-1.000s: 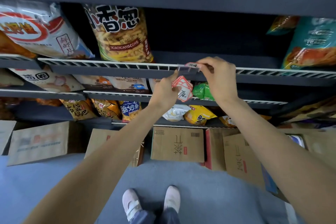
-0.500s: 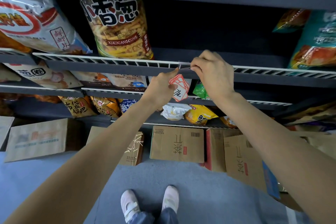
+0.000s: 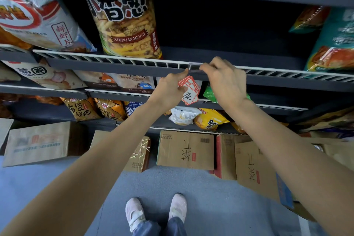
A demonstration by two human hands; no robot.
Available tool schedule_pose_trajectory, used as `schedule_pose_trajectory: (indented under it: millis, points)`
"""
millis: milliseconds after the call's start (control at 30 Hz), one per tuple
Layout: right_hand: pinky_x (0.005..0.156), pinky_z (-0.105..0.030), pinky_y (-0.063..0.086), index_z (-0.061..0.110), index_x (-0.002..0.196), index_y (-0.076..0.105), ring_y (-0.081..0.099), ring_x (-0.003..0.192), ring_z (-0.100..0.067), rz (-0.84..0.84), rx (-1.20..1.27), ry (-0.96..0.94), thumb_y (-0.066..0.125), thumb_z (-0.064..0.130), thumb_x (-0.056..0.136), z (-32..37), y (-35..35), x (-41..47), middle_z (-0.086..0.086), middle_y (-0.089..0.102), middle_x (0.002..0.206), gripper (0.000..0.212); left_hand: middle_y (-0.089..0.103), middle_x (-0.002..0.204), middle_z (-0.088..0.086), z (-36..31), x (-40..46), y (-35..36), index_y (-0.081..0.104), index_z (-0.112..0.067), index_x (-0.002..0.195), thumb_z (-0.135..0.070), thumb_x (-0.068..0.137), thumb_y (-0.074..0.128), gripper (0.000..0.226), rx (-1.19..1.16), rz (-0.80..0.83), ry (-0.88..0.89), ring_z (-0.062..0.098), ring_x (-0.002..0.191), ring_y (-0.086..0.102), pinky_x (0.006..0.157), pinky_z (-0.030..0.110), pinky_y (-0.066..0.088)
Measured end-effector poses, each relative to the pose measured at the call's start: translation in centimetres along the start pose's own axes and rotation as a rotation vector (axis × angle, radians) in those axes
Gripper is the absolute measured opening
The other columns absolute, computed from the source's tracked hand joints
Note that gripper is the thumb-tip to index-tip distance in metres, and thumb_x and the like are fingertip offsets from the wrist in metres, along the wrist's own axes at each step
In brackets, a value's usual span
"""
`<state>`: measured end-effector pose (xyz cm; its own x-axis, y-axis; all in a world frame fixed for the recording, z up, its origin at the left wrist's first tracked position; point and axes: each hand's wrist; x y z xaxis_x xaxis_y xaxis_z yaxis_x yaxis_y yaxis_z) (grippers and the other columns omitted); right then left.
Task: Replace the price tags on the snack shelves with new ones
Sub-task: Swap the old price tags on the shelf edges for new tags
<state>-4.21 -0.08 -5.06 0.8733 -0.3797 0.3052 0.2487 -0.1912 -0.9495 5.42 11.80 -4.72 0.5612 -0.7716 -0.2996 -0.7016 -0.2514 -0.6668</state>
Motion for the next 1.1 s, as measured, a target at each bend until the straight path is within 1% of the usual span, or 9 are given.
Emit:
schedule_pose_trajectory:
  millis: [133,200,367,533,733,800,867,933,1100]
  points:
    - [0.043,-0.019,0.028,0.011,0.082,0.072,0.059,0.057,-0.025,0.014,0.023,0.01,0.083,-0.009,0.042,-0.1,0.2,-0.2,-0.007,0.061,0.071,0.046,0.049,0.138,0.011,-0.1,0.1,0.0,0.026,-0.022,0.147,-0.013,0.096,0.047,0.055,-0.009,0.003,-0.011,0.025,0.121,0.051,0.081,0.022,0.04]
    - [0.043,-0.02,0.029,0.009,0.084,0.072,0.059,0.06,-0.025,0.01,0.028,0.031,0.083,-0.009,0.044,-0.1,0.3,-0.3,-0.008,0.061,0.075,0.045,0.051,0.137,0.011,-0.1,0.2,0.0,0.026,-0.022,0.147,-0.012,0.096,0.047,0.055,-0.015,0.005,-0.016,0.024,0.12,0.051,0.079,0.021,0.04]
    - [0.044,-0.02,0.026,0.007,0.085,0.071,0.06,0.064,-0.023,-0.016,0.004,0.043,0.083,-0.003,0.054,0.2,0.4,-0.5,-0.008,0.061,0.082,0.035,0.049,0.139,0.01,0.0,0.3,0.0,0.026,-0.02,0.147,-0.011,0.096,0.048,0.056,-0.014,0.015,-0.018,0.024,0.127,0.046,0.084,0.021,0.038]
    - [0.042,-0.02,0.027,0.009,0.088,0.071,0.06,0.066,-0.022,-0.01,-0.026,0.023,0.083,-0.002,0.052,0.1,0.6,-0.6,-0.007,0.062,0.084,0.04,0.047,0.14,0.012,0.0,0.7,0.0,0.025,-0.019,0.147,-0.012,0.095,0.049,0.058,-0.004,0.021,-0.015,0.029,0.133,0.038,0.103,0.04,0.039]
    - [0.04,-0.02,0.033,0.012,0.093,0.068,0.061,0.069,-0.022,-0.052,-0.005,0.04,0.082,0.002,0.056,0.1,0.5,-0.8,-0.005,0.065,0.083,0.042,0.049,0.14,0.009,-0.1,0.4,0.8,0.024,-0.018,0.147,-0.014,0.095,0.05,0.059,-0.071,-0.032,0.011,0.026,0.13,0.043,0.101,0.032,0.039]
    - [0.04,-0.02,0.032,0.012,0.091,0.068,0.061,0.072,-0.022,-0.068,0.0,0.041,0.08,0.0,0.057,0.1,0.5,-0.9,-0.004,0.065,0.084,0.038,0.052,0.136,0.008,0.0,0.2,0.9,0.027,-0.019,0.147,-0.013,0.095,0.05,0.058,-0.093,-0.066,0.021,0.021,0.122,0.051,0.093,0.026,0.043]
    - [0.039,-0.021,0.035,0.012,0.091,0.07,0.061,0.075,-0.021,-0.078,0.004,0.053,0.08,0.0,0.059,0.2,0.6,-1.1,-0.003,0.065,0.085,0.036,0.051,0.138,0.007,-0.1,-0.1,0.9,0.029,-0.019,0.146,-0.011,0.095,0.049,0.055,-0.11,-0.102,0.033,0.007,0.095,0.059,0.076,0.012,0.041]
    - [0.039,-0.022,0.038,0.011,0.093,0.071,0.061,0.077,-0.022,-0.085,0.034,0.075,0.08,-0.001,0.06,0.3,0.6,-1.3,-0.003,0.066,0.087,0.037,0.048,0.141,0.007,-0.4,-0.3,1.0,0.03,-0.018,0.146,-0.01,0.096,0.049,0.054,-0.134,-0.127,0.041,-0.001,0.074,0.052,0.068,0.004,0.033]
    - [0.044,-0.021,0.035,0.006,0.102,0.069,0.061,0.085,-0.025,-0.078,0.1,0.119,0.078,-0.001,0.065,0.7,0.5,-1.8,-0.008,0.063,0.096,0.039,0.051,0.138,0.007,-0.7,-0.4,1.1,0.03,-0.017,0.145,-0.009,0.096,0.048,0.054,-0.151,-0.149,0.04,-0.001,0.072,0.052,0.067,0.001,0.031]
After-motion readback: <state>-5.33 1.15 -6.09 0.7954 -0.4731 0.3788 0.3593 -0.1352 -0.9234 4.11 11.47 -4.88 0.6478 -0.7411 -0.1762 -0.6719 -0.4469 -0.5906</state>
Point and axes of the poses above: each hand's wrist, its own x-axis towards the middle knuckle, its own y-axis out of the palm, z = x × y
